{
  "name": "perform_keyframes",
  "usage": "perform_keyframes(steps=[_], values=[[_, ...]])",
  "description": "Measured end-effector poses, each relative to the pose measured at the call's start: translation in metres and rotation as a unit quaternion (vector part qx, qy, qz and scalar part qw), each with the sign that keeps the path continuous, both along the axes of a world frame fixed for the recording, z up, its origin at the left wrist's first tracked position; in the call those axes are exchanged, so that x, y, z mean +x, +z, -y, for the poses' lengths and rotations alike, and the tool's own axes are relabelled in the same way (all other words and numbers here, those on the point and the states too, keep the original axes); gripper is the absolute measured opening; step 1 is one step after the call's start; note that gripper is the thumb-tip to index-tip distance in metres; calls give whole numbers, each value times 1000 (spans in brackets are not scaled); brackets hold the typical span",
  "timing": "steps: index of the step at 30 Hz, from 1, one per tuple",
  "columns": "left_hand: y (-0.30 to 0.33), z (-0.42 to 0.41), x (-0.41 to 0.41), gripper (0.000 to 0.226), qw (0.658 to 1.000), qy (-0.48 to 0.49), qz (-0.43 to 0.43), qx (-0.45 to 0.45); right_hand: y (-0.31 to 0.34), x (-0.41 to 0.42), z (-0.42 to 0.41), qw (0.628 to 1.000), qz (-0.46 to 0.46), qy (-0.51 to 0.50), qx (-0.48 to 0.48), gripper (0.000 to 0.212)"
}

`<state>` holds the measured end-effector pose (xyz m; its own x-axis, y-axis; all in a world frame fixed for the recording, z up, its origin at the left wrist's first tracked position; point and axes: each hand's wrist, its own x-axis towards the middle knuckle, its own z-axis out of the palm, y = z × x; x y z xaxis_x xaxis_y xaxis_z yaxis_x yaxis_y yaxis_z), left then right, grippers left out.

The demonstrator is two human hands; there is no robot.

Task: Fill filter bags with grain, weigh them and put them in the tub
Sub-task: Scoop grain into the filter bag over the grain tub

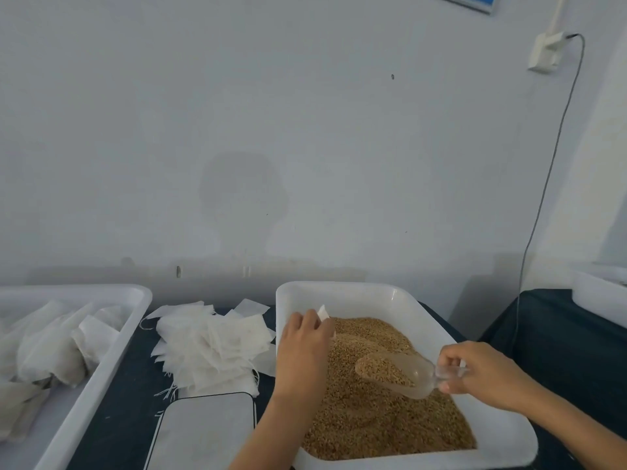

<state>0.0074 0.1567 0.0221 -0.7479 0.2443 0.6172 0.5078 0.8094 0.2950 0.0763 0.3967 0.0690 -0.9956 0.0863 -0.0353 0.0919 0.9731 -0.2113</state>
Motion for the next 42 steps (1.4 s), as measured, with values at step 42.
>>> perform_keyframes(steps=[42], values=[[-20,4,-20,11,974,-207,89,-29,78,-34,33,987,45,82,129,13]])
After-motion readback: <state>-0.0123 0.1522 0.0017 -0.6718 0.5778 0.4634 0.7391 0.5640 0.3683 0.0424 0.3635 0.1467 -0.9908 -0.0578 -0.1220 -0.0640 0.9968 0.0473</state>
